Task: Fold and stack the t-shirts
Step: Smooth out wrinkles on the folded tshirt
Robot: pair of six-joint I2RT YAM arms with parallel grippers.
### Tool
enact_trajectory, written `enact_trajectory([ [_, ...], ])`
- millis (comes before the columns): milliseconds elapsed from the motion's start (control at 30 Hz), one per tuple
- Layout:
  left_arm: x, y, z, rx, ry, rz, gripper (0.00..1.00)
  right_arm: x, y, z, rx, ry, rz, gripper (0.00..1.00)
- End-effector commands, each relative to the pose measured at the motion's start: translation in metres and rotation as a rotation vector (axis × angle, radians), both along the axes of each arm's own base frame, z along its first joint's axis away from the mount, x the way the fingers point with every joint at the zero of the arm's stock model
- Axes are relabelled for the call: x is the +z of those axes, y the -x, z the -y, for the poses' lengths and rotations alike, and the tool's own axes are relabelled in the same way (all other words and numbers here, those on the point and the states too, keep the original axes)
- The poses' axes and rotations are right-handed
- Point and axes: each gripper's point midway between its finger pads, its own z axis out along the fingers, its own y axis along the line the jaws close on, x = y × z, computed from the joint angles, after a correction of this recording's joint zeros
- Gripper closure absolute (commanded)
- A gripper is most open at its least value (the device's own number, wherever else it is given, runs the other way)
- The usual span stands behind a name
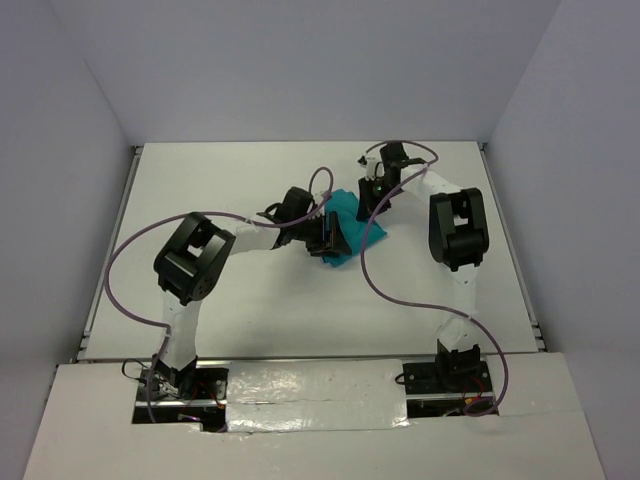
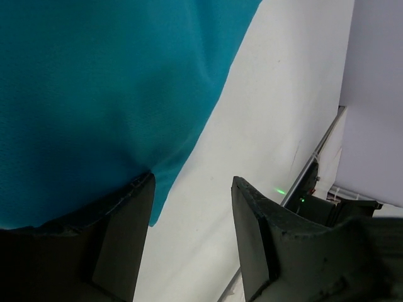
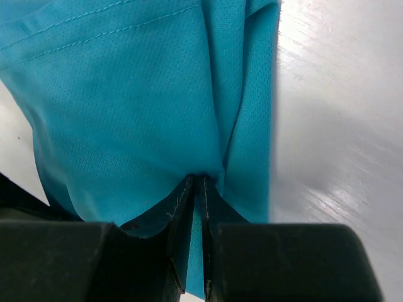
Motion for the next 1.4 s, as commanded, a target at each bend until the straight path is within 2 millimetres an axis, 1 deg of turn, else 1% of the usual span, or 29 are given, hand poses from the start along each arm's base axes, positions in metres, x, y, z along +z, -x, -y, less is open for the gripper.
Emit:
enact_trajectory([
  [0, -0.012, 0.003, -0.002, -0.011, -0.016, -0.006, 0.35, 0.002, -0.012, 0.013, -0.046, 0.048, 0.013, 0.84],
  [100, -0.017, 0.007, -0.004, -0.012, -0.023, -0.012, 0.35, 0.001, -0.010, 0.010, -0.039, 0.024, 0.000, 0.83],
  [200, -0.011, 0.006, -0.004, -0.012, -0.011, 0.003, 0.35, 0.022, -0.008, 0.001, -0.001, -0.048, 0.044, 0.82],
  [267, 0.006, 0.003, -0.003, -0.011, 0.003, 0.035, 0.35, 0.052, -0.011, 0.000, 0.011, -0.092, 0.108, 0.81],
  [367, 0.050, -0.007, 0.000, -0.009, 0.027, 0.126, 0.32, 0.103, -0.010, -0.002, 0.048, -0.169, 0.192, 0.78],
  [400, 0.070, -0.008, -0.003, -0.006, 0.030, 0.166, 0.31, 0.131, -0.010, -0.005, 0.087, -0.199, 0.252, 0.77],
  [467, 0.096, -0.012, -0.004, 0.001, 0.038, 0.221, 0.29, 0.153, -0.005, 0.000, 0.107, -0.218, 0.282, 0.74],
  [500, 0.113, -0.012, -0.008, 0.009, 0.038, 0.259, 0.27, 0.174, 0.001, -0.002, 0.145, -0.243, 0.326, 0.73],
  [567, 0.136, -0.008, -0.017, 0.023, 0.032, 0.299, 0.25, 0.191, 0.013, 0.002, 0.171, -0.249, 0.353, 0.70],
  [667, 0.156, -0.003, -0.032, 0.059, 0.018, 0.365, 0.19, 0.204, 0.033, 0.003, 0.215, -0.251, 0.383, 0.67],
  [700, 0.159, -0.003, -0.037, 0.077, 0.012, 0.380, 0.17, 0.207, 0.037, 0.005, 0.221, -0.238, 0.397, 0.66],
  [733, 0.153, 0.002, -0.043, 0.086, 0.000, 0.373, 0.17, 0.209, 0.042, 0.008, 0.226, -0.225, 0.404, 0.63],
  [767, 0.167, 0.006, -0.048, 0.099, 0.014, 0.404, 0.12, 0.215, 0.050, 0.011, 0.241, -0.206, 0.438, 0.62],
  [800, 0.164, 0.008, -0.054, 0.117, 0.000, 0.406, 0.11, 0.213, 0.054, 0.016, 0.244, -0.173, 0.448, 0.59],
  [833, 0.173, 0.008, -0.056, 0.130, 0.006, 0.424, 0.03, 0.220, 0.056, 0.018, 0.240, -0.163, 0.471, 0.59],
  [867, 0.179, 0.013, -0.063, 0.143, 0.008, 0.440, 0.01, 0.227, 0.063, 0.023, 0.241, -0.147, 0.501, 0.54],
  [900, 0.184, 0.015, -0.066, 0.155, 0.007, 0.452, 0.01, 0.230, 0.065, 0.025, 0.240, -0.136, 0.519, 0.52],
  [933, 0.181, 0.014, -0.072, 0.179, -0.009, 0.454, 0.00, 0.229, 0.069, 0.027, 0.239, -0.122, 0.522, 0.46],
  [1000, 0.194, 0.018, -0.079, 0.207, 0.000, 0.479, 0.01, 0.242, 0.076, 0.033, 0.228, -0.110, 0.570, 0.42],
  [1033, 0.194, 0.018, -0.085, 0.230, -0.010, 0.482, 0.00, 0.240, 0.078, 0.035, 0.220, -0.101, 0.571, 0.38],
  [1067, 0.203, 0.021, -0.088, 0.240, 0.003, 0.499, 0.00, 0.247, 0.083, 0.037, 0.218, -0.097, 0.593, 0.35],
  [1100, 0.201, 0.023, -0.092, 0.250, 0.001, 0.496, 0.00, 0.245, 0.085, 0.038, 0.212, -0.092, 0.600, 0.32],
  [1133, 0.208, 0.025, -0.097, 0.275, 0.008, 0.506, 0.00, 0.252, 0.087, 0.041, 0.206, -0.086, 0.630, 0.29],
  [1167, 0.211, 0.025, -0.100, 0.288, 0.010, 0.509, 0.01, 0.252, 0.090, 0.042, 0.200, -0.085, 0.629, 0.26],
  [1200, 0.209, 0.026, -0.104, 0.301, 0.003, 0.505, 0.00, 0.255, 0.090, 0.043, 0.193, -0.082, 0.652, 0.21],
  [1233, 0.210, 0.025, -0.109, 0.324, 0.000, 0.507, 0.00, 0.251, 0.093, 0.045, 0.185, -0.080, 0.651, 0.01],
  [1267, 0.217, 0.027, -0.116, 0.350, 0.006, 0.517, 0.00, 0.258, 0.097, 0.047, 0.177, -0.072, 0.679, 0.00],
  [1300, 0.215, 0.027, -0.122, 0.367, 0.001, 0.515, 0.00, 0.256, 0.097, 0.049, 0.171, -0.067, 0.695, 0.01],
  [1367, 0.221, 0.030, -0.131, 0.389, 0.007, 0.522, 0.00, 0.264, 0.101, 0.056, 0.138, -0.040, 0.740, 0.00],
])
